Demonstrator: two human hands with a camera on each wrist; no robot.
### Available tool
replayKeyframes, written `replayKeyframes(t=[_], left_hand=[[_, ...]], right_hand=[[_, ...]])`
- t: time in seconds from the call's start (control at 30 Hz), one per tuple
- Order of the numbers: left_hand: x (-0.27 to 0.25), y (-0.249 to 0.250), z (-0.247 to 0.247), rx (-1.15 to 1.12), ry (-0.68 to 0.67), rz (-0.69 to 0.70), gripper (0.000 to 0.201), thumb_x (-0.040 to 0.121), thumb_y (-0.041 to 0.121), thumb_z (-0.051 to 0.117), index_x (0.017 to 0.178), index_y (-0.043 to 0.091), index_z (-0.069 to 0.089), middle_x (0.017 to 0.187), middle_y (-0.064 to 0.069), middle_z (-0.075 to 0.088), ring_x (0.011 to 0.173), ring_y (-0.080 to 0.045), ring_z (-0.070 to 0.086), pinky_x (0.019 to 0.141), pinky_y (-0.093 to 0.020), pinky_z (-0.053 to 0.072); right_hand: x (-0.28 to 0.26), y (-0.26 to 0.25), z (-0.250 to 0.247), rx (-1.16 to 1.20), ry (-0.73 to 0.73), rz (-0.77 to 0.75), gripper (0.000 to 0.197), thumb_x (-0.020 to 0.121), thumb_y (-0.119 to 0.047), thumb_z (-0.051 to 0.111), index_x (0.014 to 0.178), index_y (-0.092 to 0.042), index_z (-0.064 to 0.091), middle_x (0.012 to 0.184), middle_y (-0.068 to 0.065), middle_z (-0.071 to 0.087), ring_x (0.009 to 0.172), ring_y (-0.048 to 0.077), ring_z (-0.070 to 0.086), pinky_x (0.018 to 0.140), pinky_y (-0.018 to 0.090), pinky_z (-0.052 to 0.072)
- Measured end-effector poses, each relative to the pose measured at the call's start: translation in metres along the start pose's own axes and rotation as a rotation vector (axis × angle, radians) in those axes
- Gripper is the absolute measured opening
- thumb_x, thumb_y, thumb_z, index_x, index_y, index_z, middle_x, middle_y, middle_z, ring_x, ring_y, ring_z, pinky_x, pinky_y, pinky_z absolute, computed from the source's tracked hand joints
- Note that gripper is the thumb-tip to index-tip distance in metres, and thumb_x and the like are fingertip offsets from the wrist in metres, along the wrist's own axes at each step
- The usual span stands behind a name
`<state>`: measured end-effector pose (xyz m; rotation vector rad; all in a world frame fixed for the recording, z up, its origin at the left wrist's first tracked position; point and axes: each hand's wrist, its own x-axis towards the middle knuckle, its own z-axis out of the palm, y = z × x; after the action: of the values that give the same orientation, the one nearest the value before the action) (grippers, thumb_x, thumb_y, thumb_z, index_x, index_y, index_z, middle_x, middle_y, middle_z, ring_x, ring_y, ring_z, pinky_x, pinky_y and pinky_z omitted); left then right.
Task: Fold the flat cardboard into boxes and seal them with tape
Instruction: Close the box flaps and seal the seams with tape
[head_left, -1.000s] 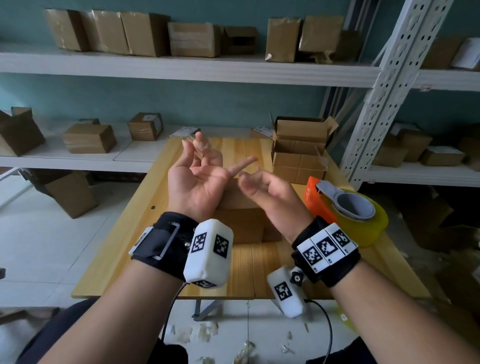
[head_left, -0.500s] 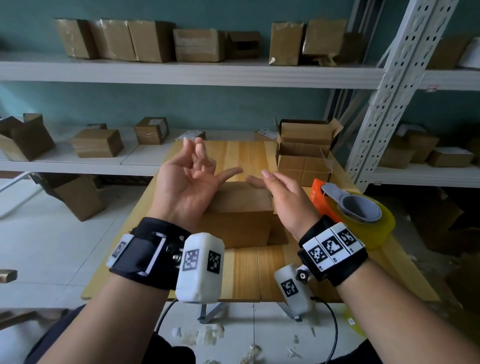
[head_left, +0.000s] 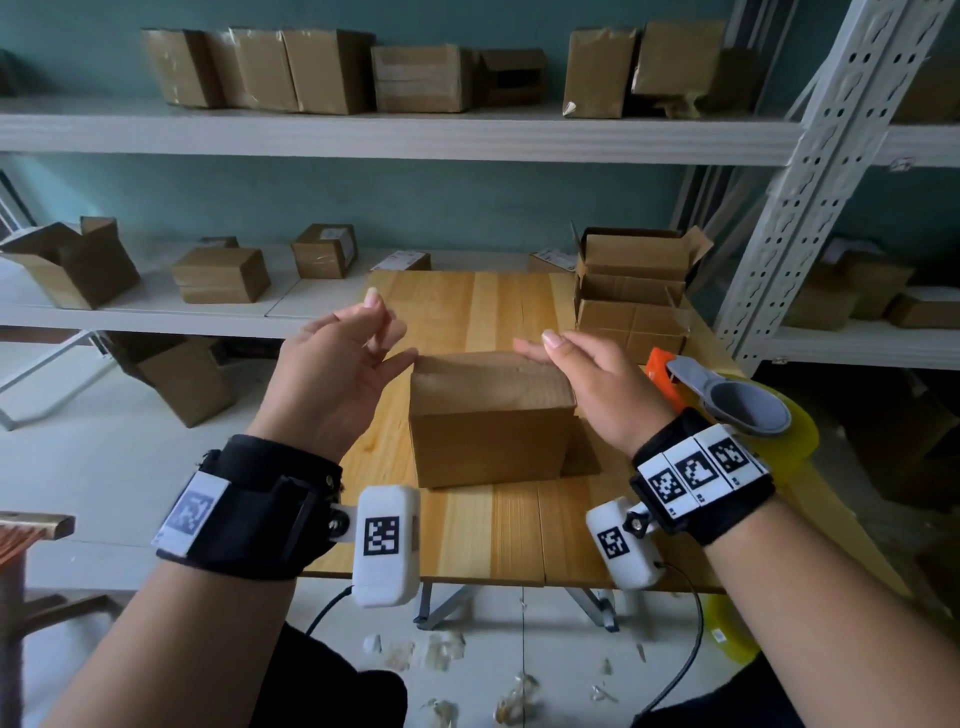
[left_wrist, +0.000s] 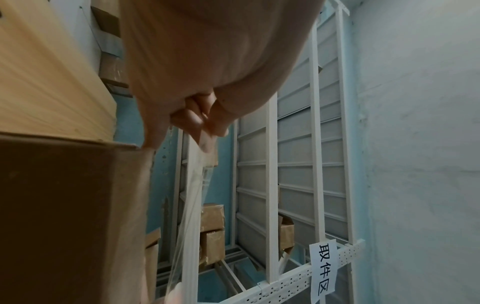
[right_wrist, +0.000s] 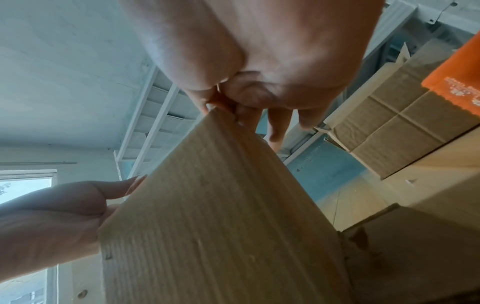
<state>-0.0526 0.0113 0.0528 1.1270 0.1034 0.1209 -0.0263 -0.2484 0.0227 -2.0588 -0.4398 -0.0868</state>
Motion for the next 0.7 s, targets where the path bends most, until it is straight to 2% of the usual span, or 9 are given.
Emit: replayKeyframes(t=[0.1, 0.17, 0.23, 0.3, 0.4, 0.5, 0.57, 0.63, 0.7], left_hand=[[-0.002, -0.002, -0.004, 0.018, 0.024, -0.010, 0.018, 0.109, 0.023, 0.059, 0.096, 0.013, 0.065, 0.080, -0.002, 0.058, 0.073, -0.010, 0.061, 0.108, -0.051, 0.056], [-0.003, -0.004, -0.004, 0.031, 0.047, -0.013, 0.015, 0.108, 0.023, 0.060, 0.098, 0.014, 0.065, 0.081, -0.001, 0.060, 0.074, -0.010, 0.063, 0.103, -0.047, 0.059], [-0.004, -0.008, -0.004, 0.027, 0.071, -0.020, 0.012, 0.108, 0.022, 0.061, 0.102, 0.013, 0.064, 0.082, -0.001, 0.061, 0.074, -0.009, 0.064, 0.097, -0.041, 0.061], [-0.002, -0.013, -0.005, -0.004, 0.103, -0.046, 0.011, 0.107, 0.020, 0.062, 0.112, 0.010, 0.064, 0.085, -0.001, 0.062, 0.073, -0.009, 0.065, 0.093, -0.038, 0.062], [-0.001, -0.021, -0.004, -0.073, 0.158, -0.105, 0.013, 0.106, 0.016, 0.065, 0.117, 0.008, 0.066, 0.089, -0.002, 0.065, 0.070, -0.008, 0.069, 0.095, -0.038, 0.061], [-0.005, -0.025, 0.000, -0.138, 0.201, -0.169, 0.013, 0.105, 0.011, 0.063, 0.118, 0.008, 0.067, 0.093, -0.002, 0.067, 0.070, -0.008, 0.072, 0.098, -0.039, 0.060], [-0.008, -0.025, 0.001, -0.141, 0.202, -0.183, 0.015, 0.105, 0.012, 0.064, 0.119, 0.008, 0.066, 0.090, -0.001, 0.068, 0.072, -0.008, 0.074, 0.105, -0.041, 0.057], [-0.013, -0.025, 0.001, -0.127, 0.217, -0.184, 0.017, 0.104, 0.017, 0.067, 0.120, 0.011, 0.066, 0.088, 0.002, 0.070, 0.073, -0.007, 0.076, 0.106, -0.035, 0.054], [-0.021, -0.022, 0.003, -0.111, 0.241, -0.184, 0.017, 0.103, 0.022, 0.070, 0.118, 0.016, 0.067, 0.090, 0.005, 0.073, 0.076, -0.005, 0.077, 0.102, -0.030, 0.050]], right_hand=[[-0.001, -0.003, -0.001, -0.020, -0.017, -0.003, 0.044, 0.114, -0.044, 0.033, 0.136, -0.026, 0.067, 0.139, -0.022, 0.064, 0.135, 0.000, 0.052, 0.119, 0.029, 0.032], [-0.001, -0.004, -0.003, -0.021, -0.026, 0.005, 0.044, 0.114, -0.043, 0.034, 0.134, -0.024, 0.068, 0.127, -0.031, 0.064, 0.129, 0.008, 0.058, 0.116, 0.025, 0.036], [0.000, -0.004, -0.005, -0.007, -0.025, 0.021, 0.044, 0.113, -0.043, 0.035, 0.129, -0.023, 0.071, 0.120, -0.033, 0.066, 0.128, 0.023, 0.060, 0.112, 0.023, 0.040], [0.003, -0.002, -0.006, 0.015, -0.021, 0.019, 0.041, 0.113, -0.042, 0.038, 0.122, -0.024, 0.073, 0.126, -0.027, 0.070, 0.131, 0.028, 0.059, 0.116, 0.029, 0.038], [0.007, 0.001, -0.007, 0.039, -0.009, 0.025, 0.037, 0.112, -0.038, 0.041, 0.113, -0.026, 0.076, 0.124, -0.020, 0.074, 0.127, 0.017, 0.062, 0.123, 0.041, 0.033], [0.008, 0.000, -0.010, 0.065, -0.005, 0.051, 0.037, 0.111, -0.035, 0.045, 0.104, -0.019, 0.077, 0.118, -0.017, 0.077, 0.120, 0.040, 0.064, 0.116, 0.049, 0.042], [0.008, 0.000, -0.010, 0.087, 0.000, 0.056, 0.038, 0.111, -0.033, 0.047, 0.093, -0.013, 0.074, 0.116, -0.020, 0.077, 0.113, 0.056, 0.059, 0.109, 0.061, 0.046], [0.007, -0.002, -0.009, 0.091, 0.012, 0.055, 0.042, 0.110, -0.032, 0.048, 0.086, -0.006, 0.070, 0.115, -0.022, 0.077, 0.111, 0.061, 0.057, 0.106, 0.068, 0.045], [0.007, -0.001, -0.007, 0.063, 0.037, 0.056, 0.045, 0.109, -0.033, 0.049, 0.095, 0.004, 0.071, 0.114, -0.023, 0.077, 0.110, 0.060, 0.058, 0.106, 0.069, 0.044]])
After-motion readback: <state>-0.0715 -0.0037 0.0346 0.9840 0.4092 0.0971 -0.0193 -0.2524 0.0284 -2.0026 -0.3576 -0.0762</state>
